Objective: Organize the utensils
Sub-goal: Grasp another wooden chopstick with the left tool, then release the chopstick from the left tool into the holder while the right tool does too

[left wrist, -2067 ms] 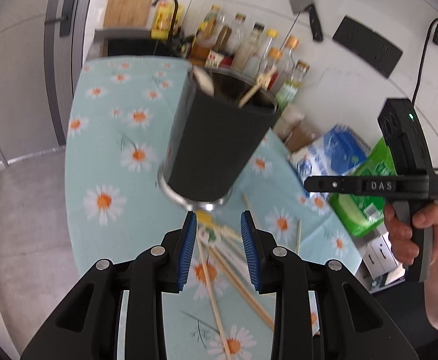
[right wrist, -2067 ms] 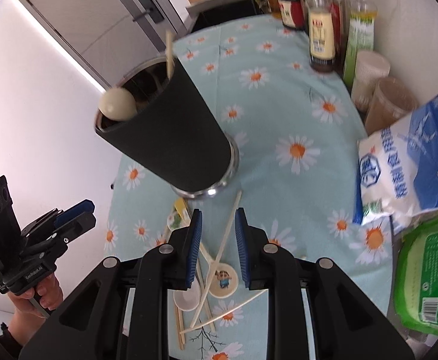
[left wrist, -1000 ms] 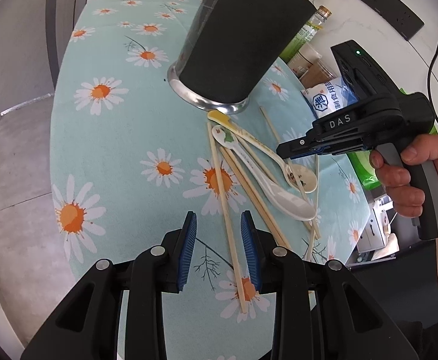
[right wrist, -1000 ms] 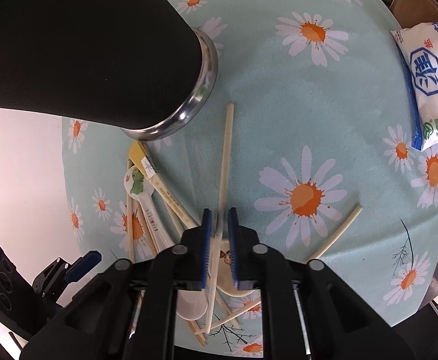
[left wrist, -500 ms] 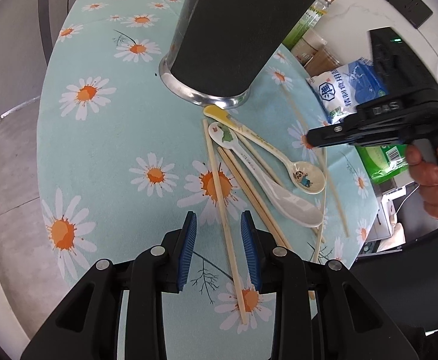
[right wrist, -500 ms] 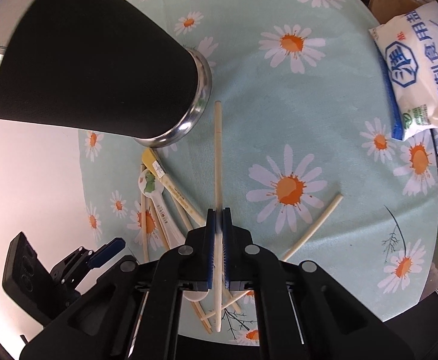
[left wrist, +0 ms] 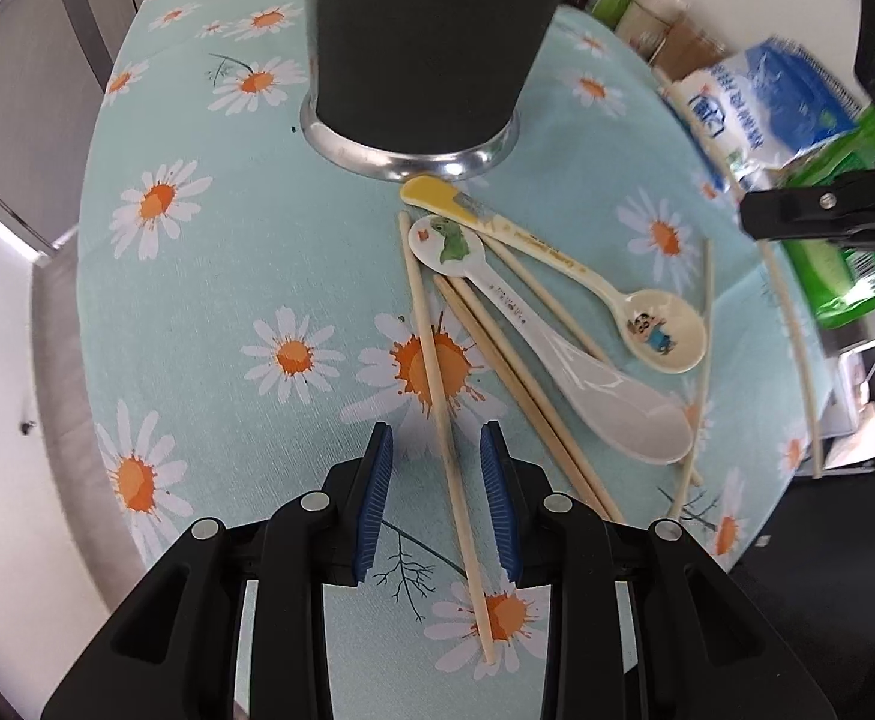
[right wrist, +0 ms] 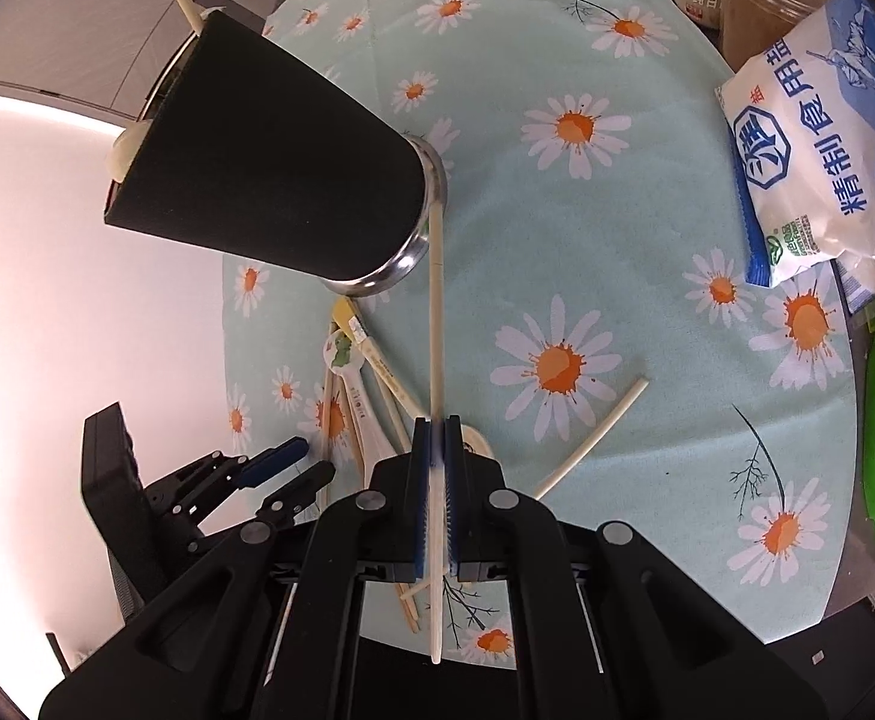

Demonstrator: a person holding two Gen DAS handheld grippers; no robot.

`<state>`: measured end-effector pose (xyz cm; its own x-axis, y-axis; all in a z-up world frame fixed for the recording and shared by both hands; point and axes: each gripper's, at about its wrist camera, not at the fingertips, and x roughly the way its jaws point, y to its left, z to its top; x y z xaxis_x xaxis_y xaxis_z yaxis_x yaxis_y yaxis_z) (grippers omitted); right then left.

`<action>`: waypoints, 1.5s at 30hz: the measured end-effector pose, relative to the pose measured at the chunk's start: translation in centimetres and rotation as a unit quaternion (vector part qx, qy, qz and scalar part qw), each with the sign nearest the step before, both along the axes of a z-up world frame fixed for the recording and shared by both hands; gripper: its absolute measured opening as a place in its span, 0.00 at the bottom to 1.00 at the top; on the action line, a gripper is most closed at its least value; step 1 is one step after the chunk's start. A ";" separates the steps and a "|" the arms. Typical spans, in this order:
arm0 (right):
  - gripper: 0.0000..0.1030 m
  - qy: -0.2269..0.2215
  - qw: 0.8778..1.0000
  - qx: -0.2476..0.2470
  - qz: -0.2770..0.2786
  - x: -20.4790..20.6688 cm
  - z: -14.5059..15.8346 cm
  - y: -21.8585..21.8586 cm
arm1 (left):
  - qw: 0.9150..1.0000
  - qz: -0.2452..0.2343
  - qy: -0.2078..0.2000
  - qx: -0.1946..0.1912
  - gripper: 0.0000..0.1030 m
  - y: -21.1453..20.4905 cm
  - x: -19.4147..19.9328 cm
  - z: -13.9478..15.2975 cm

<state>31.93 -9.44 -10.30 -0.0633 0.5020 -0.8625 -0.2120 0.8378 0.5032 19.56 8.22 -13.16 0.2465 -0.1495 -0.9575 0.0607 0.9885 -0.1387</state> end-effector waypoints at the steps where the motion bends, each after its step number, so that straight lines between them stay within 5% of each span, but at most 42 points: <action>1: 0.06 0.000 1.000 0.006 0.004 0.0 0.1 -0.3 | 1.000 0.000 0.004 0.010 0.28 -0.4 0.2 -0.1; 7: 0.06 0.000 0.999 0.040 0.023 0.2 0.3 -1.4 | 0.998 0.027 0.026 0.057 0.05 -1.0 1.8 -0.4; 16: 0.06 0.005 0.996 0.068 0.054 0.7 0.3 -1.9 | 0.995 0.080 0.038 0.041 0.04 -0.1 2.3 -0.6; 25: 0.06 0.003 0.994 0.077 0.081 1.6 -0.4 -1.5 | 0.987 0.151 0.007 0.049 0.04 2.9 1.1 0.5; 34: 0.06 0.003 0.987 0.102 0.121 1.6 0.7 -0.9 | 0.976 0.205 -0.054 0.047 0.04 3.6 -1.3 4.6; 45: 0.06 -0.052 0.978 0.156 0.125 2.0 6.0 -0.9 | 0.954 0.247 -0.166 -0.027 0.04 3.7 -2.3 11.4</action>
<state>33.93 -10.33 -4.33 -0.1372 0.7217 -0.6785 -0.4549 0.5625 0.6904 17.24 11.91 -1.78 0.5888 0.0156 -0.8081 -0.3604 0.9000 -0.2452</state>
